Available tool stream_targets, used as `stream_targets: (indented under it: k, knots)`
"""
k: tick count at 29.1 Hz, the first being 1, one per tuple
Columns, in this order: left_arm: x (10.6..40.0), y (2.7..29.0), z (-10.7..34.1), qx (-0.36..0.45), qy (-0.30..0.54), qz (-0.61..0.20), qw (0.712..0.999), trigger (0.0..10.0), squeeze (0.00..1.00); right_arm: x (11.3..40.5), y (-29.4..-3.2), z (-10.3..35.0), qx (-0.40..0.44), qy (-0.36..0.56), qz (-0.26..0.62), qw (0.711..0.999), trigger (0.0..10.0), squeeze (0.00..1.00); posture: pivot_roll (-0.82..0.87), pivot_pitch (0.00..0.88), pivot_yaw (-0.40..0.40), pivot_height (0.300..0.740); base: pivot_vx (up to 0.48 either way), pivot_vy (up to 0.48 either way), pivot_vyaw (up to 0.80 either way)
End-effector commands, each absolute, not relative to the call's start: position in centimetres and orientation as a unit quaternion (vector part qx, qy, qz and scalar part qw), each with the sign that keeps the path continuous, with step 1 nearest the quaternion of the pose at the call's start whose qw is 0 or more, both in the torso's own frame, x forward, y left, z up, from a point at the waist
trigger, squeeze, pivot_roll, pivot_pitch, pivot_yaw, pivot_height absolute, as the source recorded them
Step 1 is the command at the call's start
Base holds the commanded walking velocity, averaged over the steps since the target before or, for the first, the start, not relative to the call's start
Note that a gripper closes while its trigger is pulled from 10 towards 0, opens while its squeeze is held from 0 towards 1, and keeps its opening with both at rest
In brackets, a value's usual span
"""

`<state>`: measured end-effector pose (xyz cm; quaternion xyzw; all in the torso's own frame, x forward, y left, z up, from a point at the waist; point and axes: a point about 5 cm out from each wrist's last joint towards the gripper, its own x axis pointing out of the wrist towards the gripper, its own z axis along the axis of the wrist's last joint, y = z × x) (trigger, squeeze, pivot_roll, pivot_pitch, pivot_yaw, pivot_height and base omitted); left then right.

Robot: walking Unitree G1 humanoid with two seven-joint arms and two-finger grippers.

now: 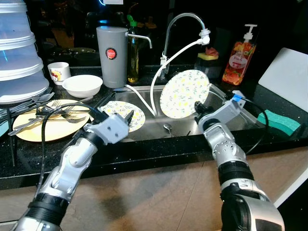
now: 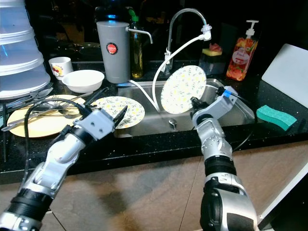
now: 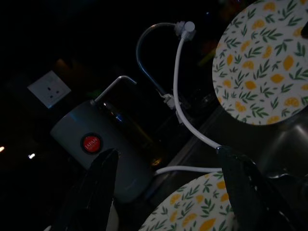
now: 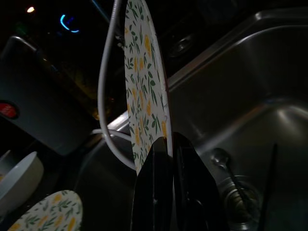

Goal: Kitchen organization

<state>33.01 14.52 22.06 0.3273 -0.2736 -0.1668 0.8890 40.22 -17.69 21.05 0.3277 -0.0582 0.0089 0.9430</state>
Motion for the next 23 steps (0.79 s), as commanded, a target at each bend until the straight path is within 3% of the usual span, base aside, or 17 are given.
stream_targets:
  k: [1,3,4,5,6,7,8,16,23]
  knots:
    - [33.0,14.6,21.6,0.320,-0.262,-0.169,0.895,10.0,0.00,40.2,-17.7,20.9,0.322,-0.057,0.007,0.945,0.0,0.00,0.02,0.000,-0.049,0.740,0.000,0.000,0.00]
    - [33.0,14.6,21.6,0.320,-0.262,-0.169,0.895,10.0,0.00,40.2,-17.7,20.9,0.322,-0.057,0.007,0.945,0.0,0.00,0.02,0.000,-0.049,0.740,0.000,0.000,0.00]
    - [33.3,14.5,20.8,0.233,-0.208,-0.190,0.931,10.0,0.00,40.1,-17.6,20.1,0.260,-0.041,-0.002,0.965,8.4,0.00,0.02,0.000,-0.050,0.740,0.000,0.000,0.00]
    - [33.3,14.2,20.3,0.174,-0.178,-0.213,0.945,10.0,0.00,40.0,-17.4,19.6,0.225,-0.030,-0.002,0.974,8.4,0.00,0.02,0.000,-0.051,0.740,0.000,0.000,0.00]
    - [33.3,14.2,20.3,0.174,-0.178,-0.213,0.945,10.0,0.00,40.0,-17.4,19.6,0.225,-0.030,-0.002,0.974,8.4,0.00,0.02,0.000,-0.051,0.740,0.000,0.000,0.00]
    - [33.1,13.6,20.1,0.124,-0.162,-0.242,0.949,10.0,0.00,40.0,-17.1,19.2,0.200,-0.022,0.001,0.980,10.0,0.00,0.02,0.000,-0.051,0.740,0.000,0.000,0.00]
    - [32.9,12.9,20.2,0.084,-0.153,-0.270,0.947,10.0,0.00,40.0,-16.8,19.0,0.183,-0.015,0.006,0.983,10.0,0.00,0.03,0.000,-0.053,0.740,0.000,0.000,0.00]
    - [32.1,10.9,20.8,0.037,-0.116,-0.351,0.929,10.0,0.00,40.1,-15.2,18.4,0.117,0.002,0.043,0.992,10.0,0.00,0.03,0.000,-0.056,0.740,0.000,0.000,0.00]
    - [33.7,11.2,20.8,0.104,-0.058,-0.341,0.932,10.0,0.00,40.2,-13.1,18.2,0.084,0.016,0.110,0.990,10.0,0.00,0.03,0.000,-0.053,0.740,0.000,0.000,0.00]
